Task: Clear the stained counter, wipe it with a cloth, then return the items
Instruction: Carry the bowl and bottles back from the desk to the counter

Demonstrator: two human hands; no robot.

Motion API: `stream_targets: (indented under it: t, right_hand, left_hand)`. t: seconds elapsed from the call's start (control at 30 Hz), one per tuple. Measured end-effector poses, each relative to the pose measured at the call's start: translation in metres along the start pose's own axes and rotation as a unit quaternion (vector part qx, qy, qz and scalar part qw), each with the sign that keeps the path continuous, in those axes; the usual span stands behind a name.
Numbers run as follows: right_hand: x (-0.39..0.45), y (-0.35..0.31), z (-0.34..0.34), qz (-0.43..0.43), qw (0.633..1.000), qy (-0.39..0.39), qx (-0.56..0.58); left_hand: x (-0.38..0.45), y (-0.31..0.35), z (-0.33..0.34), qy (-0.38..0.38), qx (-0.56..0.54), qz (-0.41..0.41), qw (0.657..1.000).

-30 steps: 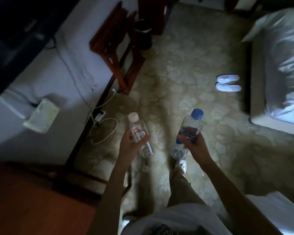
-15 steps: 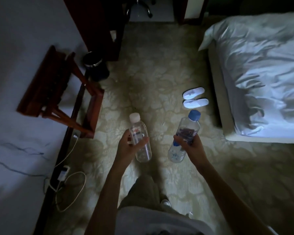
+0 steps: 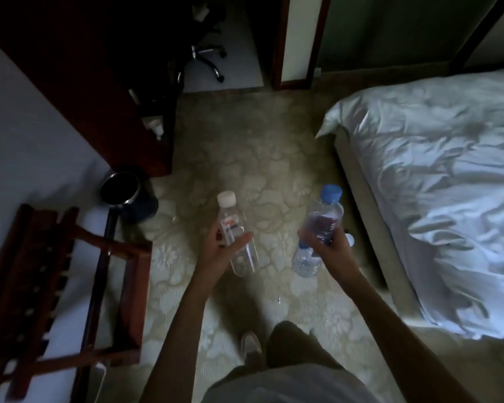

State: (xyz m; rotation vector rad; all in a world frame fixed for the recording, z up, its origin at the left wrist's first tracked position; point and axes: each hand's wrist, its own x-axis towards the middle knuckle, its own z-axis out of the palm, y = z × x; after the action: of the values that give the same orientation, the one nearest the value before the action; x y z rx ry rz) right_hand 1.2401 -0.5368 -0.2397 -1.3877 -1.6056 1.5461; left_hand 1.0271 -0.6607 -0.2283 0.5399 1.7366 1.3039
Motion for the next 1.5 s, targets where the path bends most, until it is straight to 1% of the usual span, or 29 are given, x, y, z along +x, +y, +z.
stream_targets:
  t: [0.1,0.2,0.27,0.33,0.37,0.43,0.5,0.57,0.63,0.73,0.83,0.93,1.03,1.17,1.23,1.33,1.43,1.5]
  right_hand:
    - [0.075,-0.025,0.013,0.009,0.999,0.018,0.026]
    - [0.160,-0.035,0.030,0.028,0.999,0.024,0.030]
    - [0.229,-0.042,0.043,0.019,0.999,0.018,0.046]
    - [0.303,-0.062,0.055,0.008,0.999,0.000,0.037]
    - [0.337,-0.079,0.061,0.007,0.999,-0.010,0.032]
    - [0.404,-0.119,0.074,-0.013,0.999,-0.041,0.025]
    - [0.488,-0.167,0.092,-0.032,0.997,-0.066,0.005]
    - [0.523,-0.203,0.105,-0.061,0.994,-0.090,0.006]
    - [0.585,-0.240,0.131,-0.077,0.991,-0.105,0.004]
    - [0.670,-0.283,0.174,-0.087,0.988,-0.128,0.008]
    - [0.760,-0.317,0.225,-0.104,0.983,-0.152,0.003]
    - [0.844,-0.363,0.273,-0.105,0.977,-0.180,0.031]
    - [0.918,-0.427,0.313,-0.128,0.967,-0.217,0.047]
    - [0.998,-0.513,0.356,-0.175,0.952,-0.238,0.076]
    - [1.038,-0.549,0.380,-0.197,0.938,-0.273,0.078]
    - [1.106,-0.589,0.427,-0.220,0.914,-0.328,0.094]
    - [1.168,-0.639,0.480,-0.255,0.891,-0.364,0.092]
    - [1.203,-0.678,0.516,-0.278,0.868,-0.401,0.095]
  left_hand:
    - [0.086,0.039,0.001,-0.003,0.004,0.012,1.000]
    - [0.175,0.054,0.003,-0.003,0.011,0.009,1.000]
    - [0.233,0.066,0.005,0.010,0.014,0.005,1.000]
    - [0.297,0.085,0.002,0.041,0.018,-0.006,0.999]
    - [0.325,0.101,0.001,0.057,0.023,-0.010,0.998]
    - [0.380,0.138,-0.003,0.089,0.028,0.008,0.996]
    - [0.448,0.185,-0.017,0.128,0.026,0.036,0.991]
    - [0.470,0.219,-0.026,0.133,0.028,0.048,0.990]
    - [0.522,0.252,-0.046,0.165,0.035,0.057,0.984]
    - [0.603,0.284,-0.072,0.199,0.017,0.052,0.979]
    - [0.694,0.301,-0.100,0.224,-0.002,0.064,0.973]
    - [0.784,0.335,-0.132,0.254,-0.015,0.060,0.965]
    - [0.854,0.393,-0.159,0.303,-0.041,0.095,0.947]
    - [0.925,0.473,-0.198,0.319,-0.043,0.145,0.936]
    - [0.960,0.505,-0.220,0.337,-0.045,0.172,0.925]
    - [1.008,0.544,-0.251,0.374,-0.064,0.222,0.898]
    - [1.049,0.584,-0.284,0.421,-0.066,0.252,0.869]
    - [1.076,0.612,-0.310,0.456,-0.063,0.260,0.849]
